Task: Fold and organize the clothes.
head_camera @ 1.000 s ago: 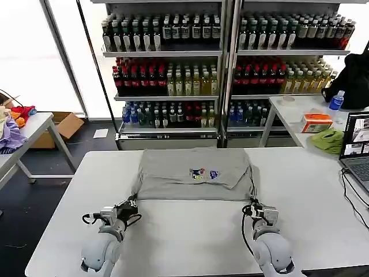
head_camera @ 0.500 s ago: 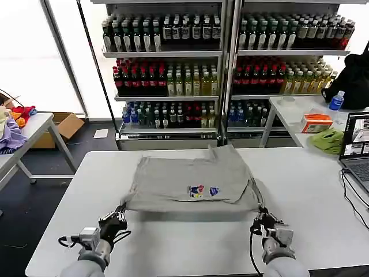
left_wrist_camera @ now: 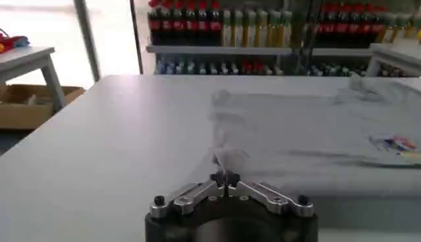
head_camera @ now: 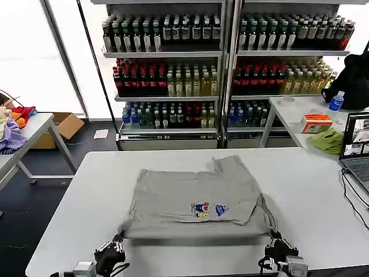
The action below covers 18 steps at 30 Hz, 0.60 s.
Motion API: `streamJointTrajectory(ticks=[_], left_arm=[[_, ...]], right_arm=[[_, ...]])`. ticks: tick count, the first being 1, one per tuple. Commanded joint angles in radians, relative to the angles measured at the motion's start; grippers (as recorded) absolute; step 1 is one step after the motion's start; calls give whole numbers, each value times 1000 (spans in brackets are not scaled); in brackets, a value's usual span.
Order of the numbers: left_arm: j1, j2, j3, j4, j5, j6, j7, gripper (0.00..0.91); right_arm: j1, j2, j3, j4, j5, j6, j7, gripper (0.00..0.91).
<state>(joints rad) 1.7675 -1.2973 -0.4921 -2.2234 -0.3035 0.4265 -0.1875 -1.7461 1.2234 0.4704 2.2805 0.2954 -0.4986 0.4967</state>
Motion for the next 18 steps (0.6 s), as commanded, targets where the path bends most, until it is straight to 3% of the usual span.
streamJointTrajectory(ticks=[1, 9, 18], left_arm=[[84, -21, 2, -22, 24, -8, -14, 907], [90, -40, 39, -34, 48, 14, -18, 907], [22, -43, 28, -119, 25, 31, -23, 907]], right_arm=[[-67, -22, 11, 15, -19, 29, 21, 907], [-86, -28, 8, 8, -17, -12, 51, 907], [-119, -26, 22, 175, 24, -5, 85, 907]])
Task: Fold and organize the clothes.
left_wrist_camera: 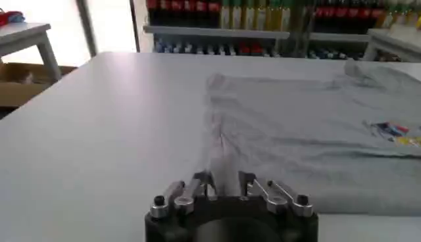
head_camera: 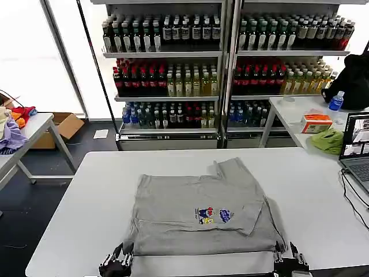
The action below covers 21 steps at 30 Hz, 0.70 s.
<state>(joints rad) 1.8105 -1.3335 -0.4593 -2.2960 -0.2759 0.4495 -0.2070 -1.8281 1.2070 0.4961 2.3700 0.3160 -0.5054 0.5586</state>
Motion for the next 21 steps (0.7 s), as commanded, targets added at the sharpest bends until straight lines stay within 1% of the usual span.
streamJointTrajectory(ticks=[1, 4, 5, 6, 7, 9, 11, 12, 13, 14, 15, 16, 17, 18, 20, 21], left_arm=[[-35, -5, -14, -50, -14, 0, -3, 907], [-91, 4, -41, -55, -66, -24, 11, 907], [-135, 5, -53, -52, -71, -42, 26, 907], [-166, 7, -62, -46, -70, -47, 42, 907], [-206, 14, -67, -37, -71, -47, 56, 907], [-275, 32, -69, -14, -71, -46, 106, 907], [-349, 62, -51, 15, -87, -43, 157, 907], [-369, 72, -40, 19, -97, -41, 167, 907], [-417, 96, -21, 59, -105, -39, 184, 907], [-443, 101, -8, 88, -105, -39, 193, 907], [-484, 130, 5, 119, -105, -37, 203, 907], [-511, 144, 21, 157, -107, -29, 217, 907], [-566, 174, 39, 183, -116, -21, 225, 907], [-594, 187, 53, 225, -133, -20, 228, 907], [-662, 220, 79, 299, -156, -14, 250, 907], [-695, 222, 101, 335, -163, -11, 249, 907]], right_arm=[[-20, -5, 11, 92, 11, -3, 21, 907], [90, 2, 81, 68, 70, 0, -4, 907], [145, 0, 112, 36, 97, 15, -21, 907], [169, -2, 125, 32, 110, 22, -23, 907], [228, -7, 146, -12, 136, 26, -48, 907], [305, -21, 164, -49, 143, 38, -84, 907], [423, -68, 167, -135, 90, 36, -199, 907], [454, -84, 161, -166, 61, 40, -231, 907], [490, -109, 148, -205, 26, 52, -266, 907], [548, -127, 126, -240, -55, 57, -317, 907], [568, -140, 115, -244, -72, 55, -339, 907], [608, -187, 100, -266, -99, 47, -401, 907], [626, -222, 91, -272, -99, 30, -463, 907], [656, -261, 76, -285, -98, 1, -522, 907], [715, -315, 25, -324, -109, -52, -574, 907], [763, -335, -12, -353, -111, -67, -581, 907]])
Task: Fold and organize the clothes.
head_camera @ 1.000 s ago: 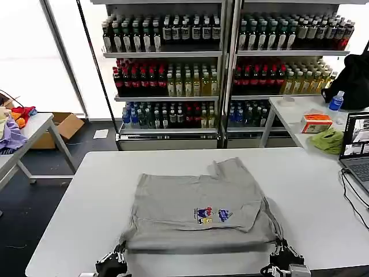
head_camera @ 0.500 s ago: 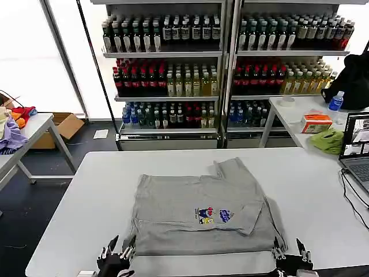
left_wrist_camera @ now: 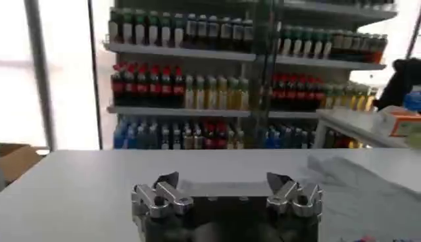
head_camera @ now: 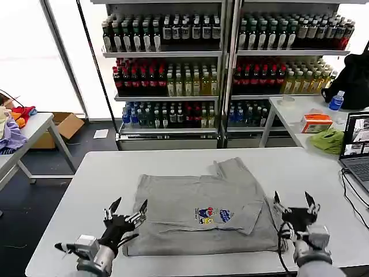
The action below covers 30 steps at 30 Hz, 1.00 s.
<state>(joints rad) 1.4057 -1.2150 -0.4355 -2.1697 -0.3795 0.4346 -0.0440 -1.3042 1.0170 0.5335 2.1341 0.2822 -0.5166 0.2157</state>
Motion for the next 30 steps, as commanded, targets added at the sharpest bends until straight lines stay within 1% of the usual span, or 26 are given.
streamJointTrajectory(ticks=[1, 3, 4, 8, 10, 12, 14, 21, 25, 30], left_arm=[[-317, 99, 97, 251, -60, 4, 87, 907], [-386, 80, 130, 338, -60, 8, 85, 907], [-407, 75, 140, 366, -62, 9, 83, 907], [-493, 51, 186, 481, -65, 31, 67, 907], [-525, 53, 199, 523, -64, 42, 61, 907], [-557, 57, 207, 605, -62, 46, 57, 907], [-580, 54, 210, 652, -51, 45, 53, 907], [-622, 48, 221, 725, -28, 66, 17, 907], [-639, 41, 220, 762, -22, 68, 10, 907], [-642, 45, 216, 781, -24, 73, 4, 907]], right_arm=[[286, -156, -92, -167, -72, -62, -228, 907], [385, -156, -162, -263, -54, -61, -191, 907], [415, -149, -182, -283, -46, -61, -177, 907], [533, -83, -262, -462, -2, -57, -113, 907], [561, -53, -283, -513, -2, -36, -107, 907], [587, -4, -309, -580, 17, -28, -105, 907], [608, 25, -323, -630, 29, -27, -100, 907], [692, 124, -352, -764, 34, -18, -92, 907], [722, 176, -353, -808, 29, -9, -98, 907], [744, 219, -349, -844, 22, -11, -96, 907]])
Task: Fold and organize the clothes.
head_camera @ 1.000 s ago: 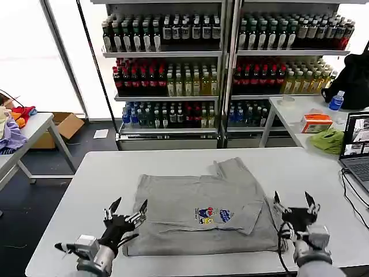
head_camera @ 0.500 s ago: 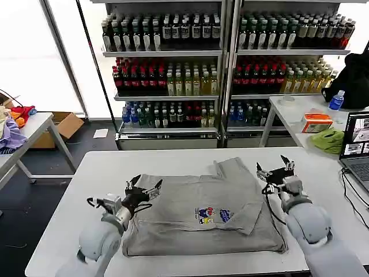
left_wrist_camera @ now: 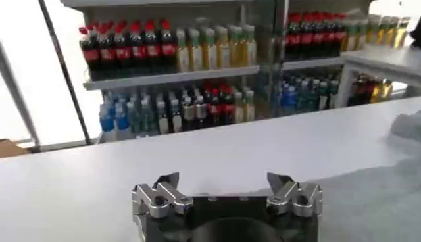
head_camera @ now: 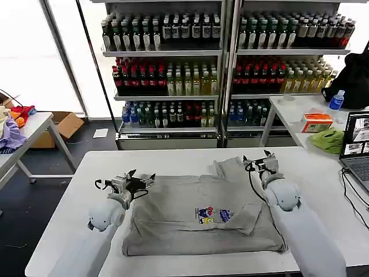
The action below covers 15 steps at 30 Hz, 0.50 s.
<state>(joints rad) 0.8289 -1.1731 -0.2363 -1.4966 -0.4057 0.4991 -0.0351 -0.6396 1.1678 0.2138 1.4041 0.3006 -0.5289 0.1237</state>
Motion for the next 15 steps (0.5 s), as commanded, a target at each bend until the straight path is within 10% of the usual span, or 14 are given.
streamJointTrajectory(ticks=[1, 15], left_arm=[[-64, 2, 14, 108, 2, 8, -6, 907], [-62, -21, 8, 103, -3, 20, -8, 907]], right_arm=[[83, 72, -29, -124, 4, 1, -4, 907], [93, 132, -9, -224, -19, 12, -12, 907]])
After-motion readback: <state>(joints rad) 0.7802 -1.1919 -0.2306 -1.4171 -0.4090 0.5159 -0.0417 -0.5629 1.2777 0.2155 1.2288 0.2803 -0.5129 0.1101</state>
